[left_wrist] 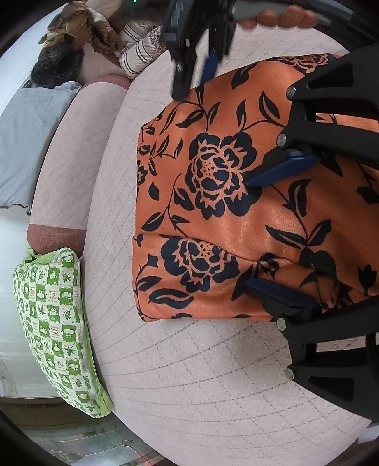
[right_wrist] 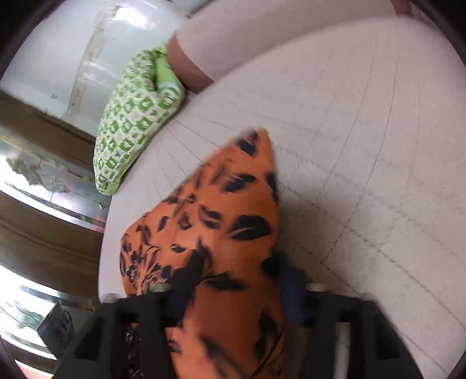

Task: Fold small clothes

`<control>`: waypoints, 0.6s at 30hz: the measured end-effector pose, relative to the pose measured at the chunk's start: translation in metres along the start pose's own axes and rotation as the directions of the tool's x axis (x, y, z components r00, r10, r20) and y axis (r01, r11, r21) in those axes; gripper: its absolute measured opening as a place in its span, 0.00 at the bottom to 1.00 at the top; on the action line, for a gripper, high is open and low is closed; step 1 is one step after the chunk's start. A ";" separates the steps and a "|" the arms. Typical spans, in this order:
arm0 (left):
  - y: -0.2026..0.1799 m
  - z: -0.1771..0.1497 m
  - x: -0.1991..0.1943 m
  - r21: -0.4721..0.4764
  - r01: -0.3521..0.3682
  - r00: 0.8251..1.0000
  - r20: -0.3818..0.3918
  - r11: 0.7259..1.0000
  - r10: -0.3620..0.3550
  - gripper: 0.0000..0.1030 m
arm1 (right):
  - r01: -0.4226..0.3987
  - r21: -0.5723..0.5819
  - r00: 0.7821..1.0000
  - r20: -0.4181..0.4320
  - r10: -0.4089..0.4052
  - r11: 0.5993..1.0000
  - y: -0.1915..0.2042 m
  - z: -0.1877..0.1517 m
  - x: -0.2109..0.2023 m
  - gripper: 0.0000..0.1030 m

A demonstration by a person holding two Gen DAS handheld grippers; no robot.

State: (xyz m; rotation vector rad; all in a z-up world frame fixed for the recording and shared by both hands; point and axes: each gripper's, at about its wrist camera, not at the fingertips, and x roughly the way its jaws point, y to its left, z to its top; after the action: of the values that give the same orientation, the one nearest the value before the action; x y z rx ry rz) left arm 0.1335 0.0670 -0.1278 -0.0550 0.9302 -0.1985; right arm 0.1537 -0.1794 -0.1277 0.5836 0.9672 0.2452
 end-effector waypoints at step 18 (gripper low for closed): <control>0.105 0.034 0.010 -0.375 0.165 0.979 -0.051 0.912 -0.198 0.74 | -0.035 -0.171 0.996 -0.084 0.021 0.985 0.036 -0.046 0.005 0.75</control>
State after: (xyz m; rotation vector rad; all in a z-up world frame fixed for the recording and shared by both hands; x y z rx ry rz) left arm 0.1818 0.1663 -0.1298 -0.4875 1.0415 -0.1973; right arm 0.1204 -0.1308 -0.1307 0.4308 1.0058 0.3764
